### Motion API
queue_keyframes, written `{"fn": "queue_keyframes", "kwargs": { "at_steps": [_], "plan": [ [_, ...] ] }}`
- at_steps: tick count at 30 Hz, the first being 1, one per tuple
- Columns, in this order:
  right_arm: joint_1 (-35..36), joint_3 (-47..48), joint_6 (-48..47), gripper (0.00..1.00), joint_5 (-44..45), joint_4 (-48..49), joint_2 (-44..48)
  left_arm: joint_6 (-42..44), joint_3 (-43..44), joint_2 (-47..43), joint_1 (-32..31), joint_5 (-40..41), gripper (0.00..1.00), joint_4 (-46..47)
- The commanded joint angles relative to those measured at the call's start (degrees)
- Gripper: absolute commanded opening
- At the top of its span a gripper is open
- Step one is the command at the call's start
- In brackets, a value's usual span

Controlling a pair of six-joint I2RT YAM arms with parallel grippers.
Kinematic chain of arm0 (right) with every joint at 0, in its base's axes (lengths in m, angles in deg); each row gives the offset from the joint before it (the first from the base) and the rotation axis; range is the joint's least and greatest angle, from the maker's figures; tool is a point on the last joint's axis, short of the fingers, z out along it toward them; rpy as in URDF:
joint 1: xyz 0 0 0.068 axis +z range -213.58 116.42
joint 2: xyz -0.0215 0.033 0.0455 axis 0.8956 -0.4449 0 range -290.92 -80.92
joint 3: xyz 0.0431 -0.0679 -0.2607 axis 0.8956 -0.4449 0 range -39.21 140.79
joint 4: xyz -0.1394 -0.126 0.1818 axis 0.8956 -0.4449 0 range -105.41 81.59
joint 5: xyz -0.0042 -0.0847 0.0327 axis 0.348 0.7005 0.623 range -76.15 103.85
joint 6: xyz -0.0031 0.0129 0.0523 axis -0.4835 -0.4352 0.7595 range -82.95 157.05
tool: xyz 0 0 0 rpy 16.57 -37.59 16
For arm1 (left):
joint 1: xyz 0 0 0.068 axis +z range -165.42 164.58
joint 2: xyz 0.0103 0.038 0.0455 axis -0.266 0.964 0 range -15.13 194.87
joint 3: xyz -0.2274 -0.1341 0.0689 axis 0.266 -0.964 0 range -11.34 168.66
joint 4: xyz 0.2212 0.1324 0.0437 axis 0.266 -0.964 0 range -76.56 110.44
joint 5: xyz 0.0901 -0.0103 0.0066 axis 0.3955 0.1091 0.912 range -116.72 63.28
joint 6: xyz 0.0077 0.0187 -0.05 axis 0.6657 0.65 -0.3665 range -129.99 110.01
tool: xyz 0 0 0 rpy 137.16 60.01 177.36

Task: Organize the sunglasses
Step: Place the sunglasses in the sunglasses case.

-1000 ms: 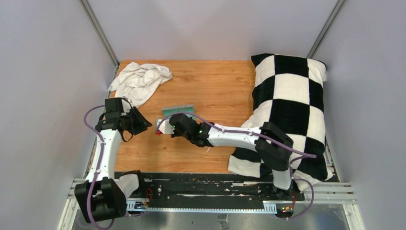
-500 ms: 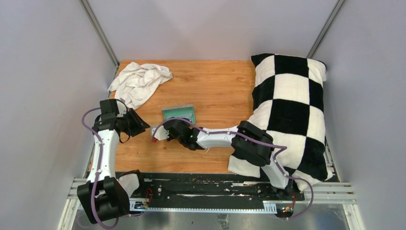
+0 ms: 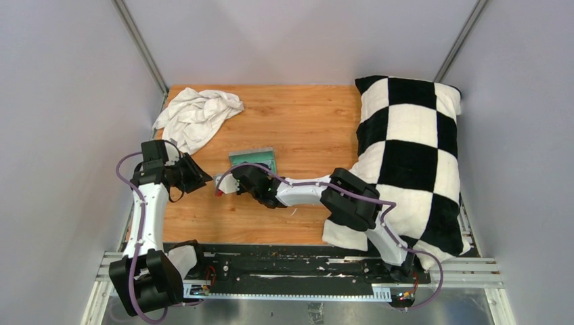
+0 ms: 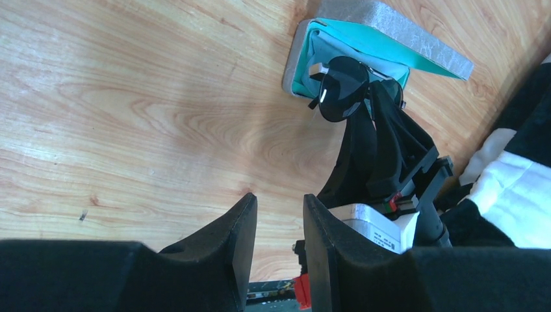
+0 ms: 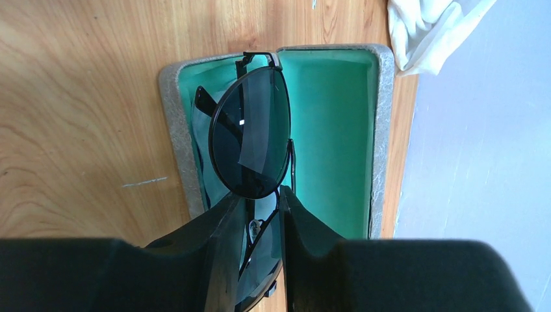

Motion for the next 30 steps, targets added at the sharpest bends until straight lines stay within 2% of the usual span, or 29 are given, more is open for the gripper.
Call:
{"fn": "queue_keyframes", "kwargs": {
  "at_steps": [1,11,20,30],
  "plan": [
    [-1.1,0.7,-1.1,0.3,0.0,1.5,-1.2,0.7,-0.1,-0.8,0.5,-1.6,0.37,-1.0],
    [-1.8,0.0,-0.5,0.32,0.6,1.9,-2.3,0.6,-0.5,-1.1,0.5,-1.7,0.37,-0.9],
    [-1.9,0.3,0.6,0.42,1.5,1.8,-3.5,0.7,-0.6,-1.3,0.5,-1.7,0.37,-1.0],
    [-1.8,-0.5,3.1,0.45,2.4,0.6,-1.3,0.6,-0.6,-1.4,0.5,-1.8,0.37,-0.9]
  ]
}}
